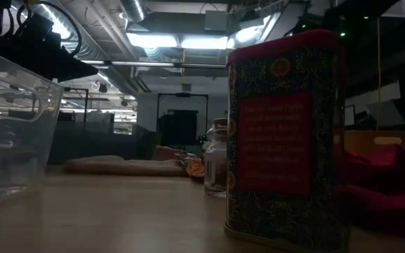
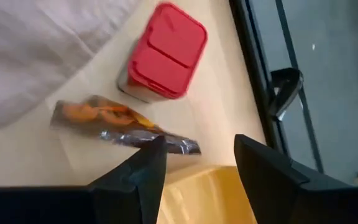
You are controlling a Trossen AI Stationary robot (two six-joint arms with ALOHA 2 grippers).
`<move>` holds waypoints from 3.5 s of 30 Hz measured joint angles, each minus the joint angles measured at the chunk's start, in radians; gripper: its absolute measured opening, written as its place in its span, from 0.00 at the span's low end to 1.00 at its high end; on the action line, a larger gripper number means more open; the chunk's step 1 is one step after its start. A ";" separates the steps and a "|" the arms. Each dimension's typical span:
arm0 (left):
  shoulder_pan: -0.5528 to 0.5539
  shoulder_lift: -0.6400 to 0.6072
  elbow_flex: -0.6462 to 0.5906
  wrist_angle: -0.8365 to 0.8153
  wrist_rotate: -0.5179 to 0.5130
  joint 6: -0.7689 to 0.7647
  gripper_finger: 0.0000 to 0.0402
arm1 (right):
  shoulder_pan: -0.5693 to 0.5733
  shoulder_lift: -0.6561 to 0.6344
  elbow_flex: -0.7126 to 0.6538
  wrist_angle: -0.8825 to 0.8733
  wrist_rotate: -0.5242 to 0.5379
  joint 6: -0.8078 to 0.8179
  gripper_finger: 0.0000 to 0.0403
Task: Sort spices by type
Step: Put the top orange seasoning bag into the yellow bin
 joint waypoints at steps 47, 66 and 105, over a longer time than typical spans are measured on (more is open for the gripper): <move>0.000 0.000 0.000 -0.020 0.002 -0.025 0.00 | 0.002 0.248 0.206 -0.278 -0.127 -0.358 0.03; 0.000 0.000 0.000 -0.022 0.000 -0.023 0.00 | 0.002 0.247 0.435 -0.589 0.030 -0.167 0.01; 0.000 0.000 0.000 -0.022 0.000 -0.024 0.00 | -0.196 0.246 0.240 -0.585 0.096 -0.135 0.00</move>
